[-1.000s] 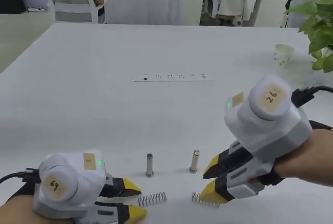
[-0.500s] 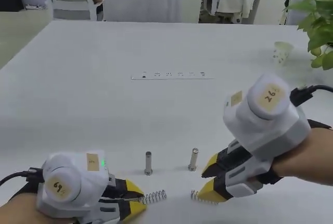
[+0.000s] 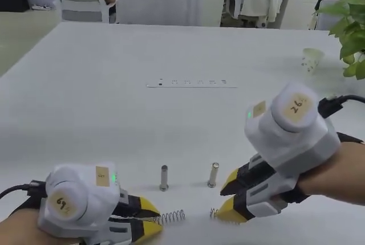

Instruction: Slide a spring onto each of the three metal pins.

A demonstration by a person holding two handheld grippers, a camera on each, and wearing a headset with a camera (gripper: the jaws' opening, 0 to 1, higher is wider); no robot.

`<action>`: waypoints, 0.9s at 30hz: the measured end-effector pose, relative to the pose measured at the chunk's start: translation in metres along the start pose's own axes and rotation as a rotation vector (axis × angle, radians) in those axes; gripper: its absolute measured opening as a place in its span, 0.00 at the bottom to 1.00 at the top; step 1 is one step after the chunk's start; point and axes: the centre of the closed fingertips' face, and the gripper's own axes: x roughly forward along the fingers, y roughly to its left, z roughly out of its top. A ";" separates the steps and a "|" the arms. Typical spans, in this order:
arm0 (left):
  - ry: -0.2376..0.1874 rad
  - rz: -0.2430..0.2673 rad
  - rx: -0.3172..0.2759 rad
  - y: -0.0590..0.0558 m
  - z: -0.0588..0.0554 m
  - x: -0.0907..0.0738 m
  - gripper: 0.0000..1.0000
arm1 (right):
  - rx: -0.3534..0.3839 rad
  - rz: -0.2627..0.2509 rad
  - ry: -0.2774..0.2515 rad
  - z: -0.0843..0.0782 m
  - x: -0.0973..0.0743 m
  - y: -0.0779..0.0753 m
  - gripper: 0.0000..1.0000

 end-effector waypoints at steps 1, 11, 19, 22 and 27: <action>-0.004 0.001 0.006 0.000 0.002 -0.001 0.02 | -0.003 0.001 0.000 0.001 0.000 0.000 0.20; -0.048 0.014 0.041 -0.004 0.026 -0.019 0.02 | -0.031 0.014 -0.005 0.011 0.004 0.004 0.21; -0.097 0.023 0.073 -0.010 0.051 -0.031 0.02 | -0.048 0.024 -0.004 0.015 0.006 0.008 0.21; -0.117 0.026 0.094 -0.013 0.061 -0.035 0.02 | -0.057 0.028 -0.001 0.016 0.006 0.010 0.20; -0.139 0.028 0.122 -0.017 0.074 -0.038 0.02 | -0.073 0.035 0.004 0.018 0.007 0.014 0.20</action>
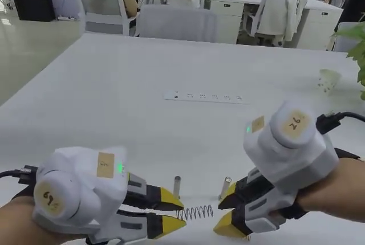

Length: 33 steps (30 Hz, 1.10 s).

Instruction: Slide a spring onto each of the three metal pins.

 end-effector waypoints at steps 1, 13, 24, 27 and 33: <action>-0.004 0.000 0.007 0.000 0.003 0.000 0.02 | -0.004 0.002 0.003 0.000 0.001 0.001 0.20; -0.027 0.000 0.051 -0.002 0.018 0.002 0.02 | -0.034 0.011 0.008 0.006 0.002 0.006 0.19; -0.033 -0.001 0.064 -0.003 0.020 0.003 0.02 | -0.045 0.019 0.007 0.008 0.003 0.009 0.14; -0.033 -0.003 0.065 -0.003 0.020 0.002 0.02 | -0.053 0.018 0.009 0.008 0.003 0.009 0.12; -0.029 -0.003 0.068 -0.003 0.019 0.002 0.02 | -0.056 0.016 0.010 0.009 0.002 0.009 0.11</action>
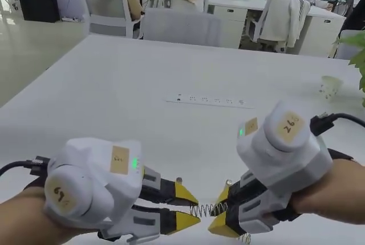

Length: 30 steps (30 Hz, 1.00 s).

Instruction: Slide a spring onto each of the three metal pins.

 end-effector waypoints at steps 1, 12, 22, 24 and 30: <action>0.003 -0.001 -0.001 0.000 -0.001 0.000 0.02 | -0.001 0.001 -0.001 0.000 0.000 0.000 0.11; 0.020 -0.011 0.001 -0.003 -0.006 0.002 0.02 | 0.000 0.011 -0.009 0.005 -0.002 0.005 0.10; 0.031 -0.014 -0.001 -0.005 -0.010 0.004 0.02 | -0.015 0.020 -0.027 0.016 -0.005 0.010 0.09; 0.030 -0.014 -0.003 -0.005 -0.010 0.004 0.02 | -0.020 0.020 -0.030 0.018 -0.005 0.010 0.09; 0.030 -0.018 -0.006 -0.006 -0.010 0.007 0.02 | -0.034 0.023 -0.033 0.023 -0.005 0.012 0.09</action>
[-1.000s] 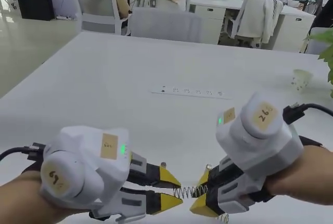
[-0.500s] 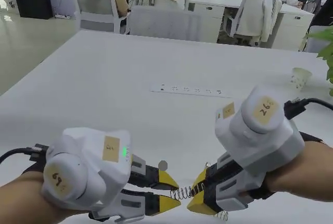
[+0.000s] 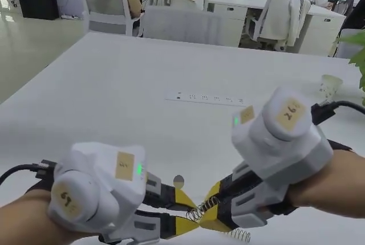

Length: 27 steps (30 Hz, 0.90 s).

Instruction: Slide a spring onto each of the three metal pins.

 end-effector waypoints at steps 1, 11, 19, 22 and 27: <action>0.000 0.000 0.000 0.000 0.000 0.000 0.02 | -0.002 0.000 0.000 0.001 0.000 0.000 0.09; -0.005 -0.001 -0.015 -0.002 -0.001 0.002 0.02 | -0.030 0.005 0.035 0.003 0.002 0.002 0.09; -0.008 0.006 -0.031 -0.002 -0.001 0.002 0.02 | -0.045 0.008 0.058 0.004 0.002 0.002 0.09; -0.009 0.006 -0.039 -0.002 -0.001 0.002 0.02 | -0.048 0.011 0.062 0.003 0.002 0.002 0.09; -0.010 0.005 -0.056 -0.002 -0.003 0.003 0.02 | -0.050 0.013 0.070 0.002 0.003 0.002 0.09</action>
